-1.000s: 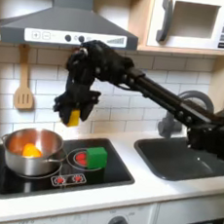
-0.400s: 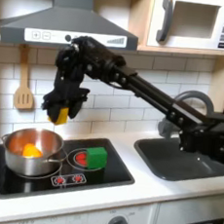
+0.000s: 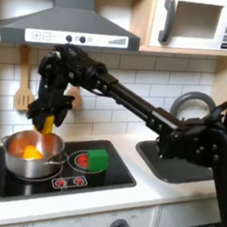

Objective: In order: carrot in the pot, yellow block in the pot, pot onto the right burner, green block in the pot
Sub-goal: 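Put the yellow block in the pot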

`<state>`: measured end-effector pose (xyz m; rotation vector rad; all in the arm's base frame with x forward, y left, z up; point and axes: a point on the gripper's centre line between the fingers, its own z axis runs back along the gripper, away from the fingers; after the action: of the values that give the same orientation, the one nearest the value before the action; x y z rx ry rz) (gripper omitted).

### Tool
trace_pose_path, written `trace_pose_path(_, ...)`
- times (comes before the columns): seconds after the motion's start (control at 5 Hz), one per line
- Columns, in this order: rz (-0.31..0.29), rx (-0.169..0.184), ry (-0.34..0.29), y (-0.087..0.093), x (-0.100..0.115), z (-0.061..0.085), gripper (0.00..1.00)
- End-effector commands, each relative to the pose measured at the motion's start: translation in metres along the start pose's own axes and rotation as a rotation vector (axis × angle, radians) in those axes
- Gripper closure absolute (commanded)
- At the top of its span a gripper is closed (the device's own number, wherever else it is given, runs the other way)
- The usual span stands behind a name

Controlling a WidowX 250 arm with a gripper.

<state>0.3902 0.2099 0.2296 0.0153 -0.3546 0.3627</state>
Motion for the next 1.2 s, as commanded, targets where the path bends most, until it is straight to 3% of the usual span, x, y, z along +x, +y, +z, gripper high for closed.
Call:
trace_pose_path(0.0, 0.038, 0.008, 0.02, 0.014, 0.002, -0.007, 1.0)
trace_pose_path(0.4, 0.027, 0.015, 0.026, 0.011, 0.0, -0.009, 1.0)
trace_pose_path(1.0, 0.039, 0.051, 0.046, 0.023, 0.0, -0.027, 1.0)
